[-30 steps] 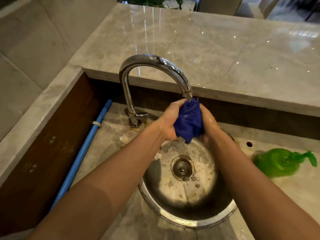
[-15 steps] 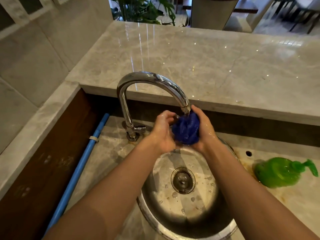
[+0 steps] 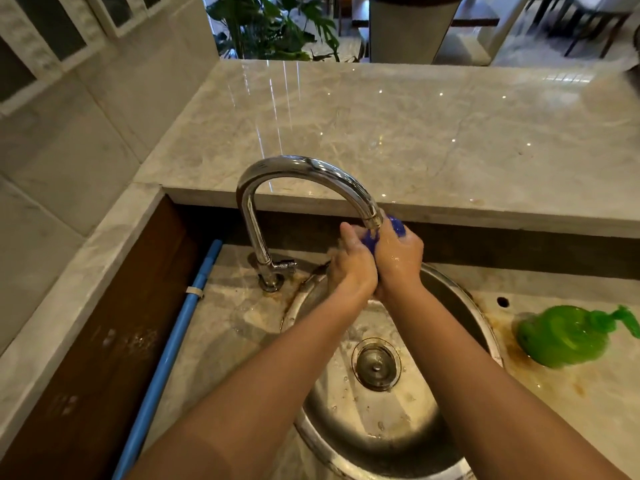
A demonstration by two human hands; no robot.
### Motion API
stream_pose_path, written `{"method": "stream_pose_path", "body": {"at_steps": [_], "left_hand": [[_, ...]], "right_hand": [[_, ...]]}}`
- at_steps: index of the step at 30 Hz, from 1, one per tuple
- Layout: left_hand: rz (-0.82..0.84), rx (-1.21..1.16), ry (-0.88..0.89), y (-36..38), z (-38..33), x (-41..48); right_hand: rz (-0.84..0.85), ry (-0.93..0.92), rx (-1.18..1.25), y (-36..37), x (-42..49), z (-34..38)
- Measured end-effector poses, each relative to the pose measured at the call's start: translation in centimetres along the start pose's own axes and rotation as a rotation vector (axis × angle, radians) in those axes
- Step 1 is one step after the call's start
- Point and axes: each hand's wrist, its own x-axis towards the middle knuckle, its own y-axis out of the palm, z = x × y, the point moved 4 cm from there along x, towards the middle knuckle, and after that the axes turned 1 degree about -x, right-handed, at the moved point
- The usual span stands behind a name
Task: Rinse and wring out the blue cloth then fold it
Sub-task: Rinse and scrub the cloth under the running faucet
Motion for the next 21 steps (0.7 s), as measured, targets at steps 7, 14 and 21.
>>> {"method": "stream_pose_path", "body": {"at_steps": [7, 14, 21], "left_hand": [[-0.017, 0.562, 0.447, -2.2, 0.2, -0.2], [0.057, 0.737, 0.735, -3.6, -0.1, 0.1], [0.114, 0.177, -0.143, -1.9, 1.3, 0.3]], "right_hand": [[0.047, 0.565, 0.636, 1.1, -0.6, -1.3], [0.378, 0.738, 0.712, 1.2, -1.1, -1.9], [0.359, 0.572, 0.499, -0.1, 0.2, -0.9]]}}
